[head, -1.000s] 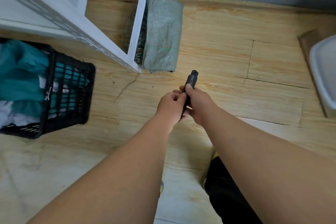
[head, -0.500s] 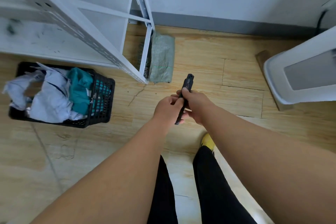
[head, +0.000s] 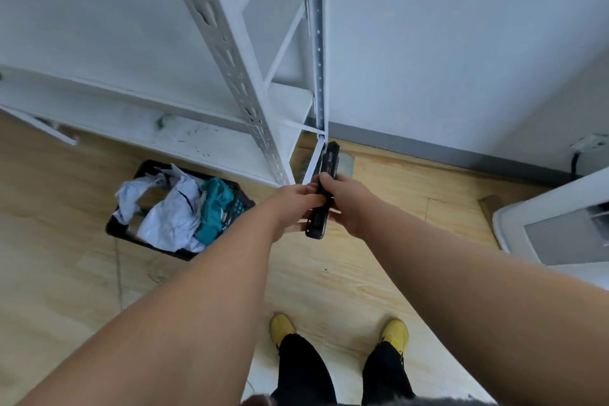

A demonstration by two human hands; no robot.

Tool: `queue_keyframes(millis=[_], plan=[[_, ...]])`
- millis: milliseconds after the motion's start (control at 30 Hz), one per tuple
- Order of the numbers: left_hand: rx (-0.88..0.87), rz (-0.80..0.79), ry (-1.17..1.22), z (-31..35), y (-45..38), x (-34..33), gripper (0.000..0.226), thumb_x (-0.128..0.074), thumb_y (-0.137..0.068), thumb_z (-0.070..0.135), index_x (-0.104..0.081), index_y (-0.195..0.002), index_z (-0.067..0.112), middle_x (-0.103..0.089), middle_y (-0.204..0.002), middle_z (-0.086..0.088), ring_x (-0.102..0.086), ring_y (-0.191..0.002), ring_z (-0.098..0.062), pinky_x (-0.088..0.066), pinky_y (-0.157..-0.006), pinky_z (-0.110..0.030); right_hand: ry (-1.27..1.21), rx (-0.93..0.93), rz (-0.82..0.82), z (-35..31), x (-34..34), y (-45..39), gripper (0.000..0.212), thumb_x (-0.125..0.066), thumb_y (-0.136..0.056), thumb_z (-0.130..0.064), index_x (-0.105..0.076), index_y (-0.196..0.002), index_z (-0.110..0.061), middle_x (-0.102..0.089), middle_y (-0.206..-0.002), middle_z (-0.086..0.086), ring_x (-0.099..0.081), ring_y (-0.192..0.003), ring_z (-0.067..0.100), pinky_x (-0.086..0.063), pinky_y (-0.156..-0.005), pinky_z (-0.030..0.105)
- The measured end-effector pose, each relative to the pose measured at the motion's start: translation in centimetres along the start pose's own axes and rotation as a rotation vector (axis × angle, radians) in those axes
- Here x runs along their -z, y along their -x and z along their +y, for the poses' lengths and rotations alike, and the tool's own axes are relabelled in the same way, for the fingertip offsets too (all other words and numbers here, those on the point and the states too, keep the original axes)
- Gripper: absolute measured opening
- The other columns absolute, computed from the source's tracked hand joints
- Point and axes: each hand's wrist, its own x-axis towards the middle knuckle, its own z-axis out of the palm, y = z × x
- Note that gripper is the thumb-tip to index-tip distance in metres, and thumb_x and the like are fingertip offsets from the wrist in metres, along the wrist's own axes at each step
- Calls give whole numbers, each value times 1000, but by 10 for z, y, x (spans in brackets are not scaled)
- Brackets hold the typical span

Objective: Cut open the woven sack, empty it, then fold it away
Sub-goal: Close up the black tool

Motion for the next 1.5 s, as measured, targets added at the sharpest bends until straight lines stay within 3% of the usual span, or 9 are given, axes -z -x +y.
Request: queue_keyframes(millis=[200, 300, 433, 600, 767, 933, 1133, 1233, 1500], plan=[[-102, 95, 137, 18, 50, 75, 23, -59, -94, 17, -63, -117, 14, -70, -114, -9, -66, -107, -25, -54, -91, -40, 183, 163, -79, -45, -78, 25, 31, -54, -95, -32, -61, -120, -15, -65, -115, 6, -63, -101, 21, -55, -88, 36], [-169, 212, 243, 20, 67, 113, 16, -60, -94, 18, -66, -108, 15, -72, -103, -7, -68, -98, -22, -56, -83, -37, 286, 204, -109, -54, -112, 34, 31, -51, -97, -35, -59, -120, -17, -65, -117, 5, -62, -109, 22, -53, -94, 40], [-216, 382, 382, 24, 79, 173, 11, -61, -94, 16, -65, -102, 11, -71, -89, -6, -67, -81, -17, -54, -70, -28, 461, 233, -166, -54, -153, 43, 32, -52, -96, -35, -58, -122, -17, -68, -113, 3, -65, -100, 17, -54, -84, 33], [-236, 416, 383, 31, 79, 207, 20, -62, -93, 22, -66, -109, 11, -71, -88, -5, -66, -78, -15, -51, -68, -26, 351, 237, -202, -62, -184, 46, 27, -59, -94, -27, -63, -118, -15, -73, -104, 5, -67, -85, 15, -53, -73, 26], [-224, 387, 398, 48, 67, 209, 15, -58, -95, 22, -68, -100, 13, -71, -93, -8, -67, -81, -17, -54, -67, -26, 209, 214, -153, -79, -196, 39, 17, -60, -93, -15, -63, -110, -10, -71, -97, 10, -64, -74, 14, -53, -66, 23], [-250, 426, 209, 66, 50, 213, 46, -61, -90, 21, -52, -135, 18, -58, -129, -9, -62, -108, -24, -55, -84, -31, 29, 176, -88, -97, -203, 11, 18, -59, -94, -10, -61, -110, -1, -66, -82, 15, -60, -63, 18, -54, -60, 25], [-218, 407, 58, 78, 36, 225, 41, -55, -94, 27, -54, -133, 17, -60, -128, -7, -62, -109, -19, -53, -81, -29, -68, 107, 54, -113, -222, -31, 17, -63, -90, -9, -63, -106, -1, -70, -99, 23, -65, -77, 27, -58, -72, 29], [-205, 337, -7, 78, 25, 230, 40, -54, -93, 27, -56, -131, 17, -60, -129, -5, -61, -110, -18, -51, -75, -25, -83, 55, 104, -115, -228, -46, 13, -62, -88, -4, -66, -98, 3, -69, -86, 20, -62, -68, 25, -53, -64, 25], [-194, 147, -128, 100, -24, 259, 39, -49, -97, 20, -52, -135, 18, -56, -131, -6, -61, -112, -20, -51, -91, -35, -157, 54, 290, -132, -236, -84, 16, -53, -93, -4, -65, -101, 4, -68, -100, 26, -64, -79, 30, -55, -70, 30]])
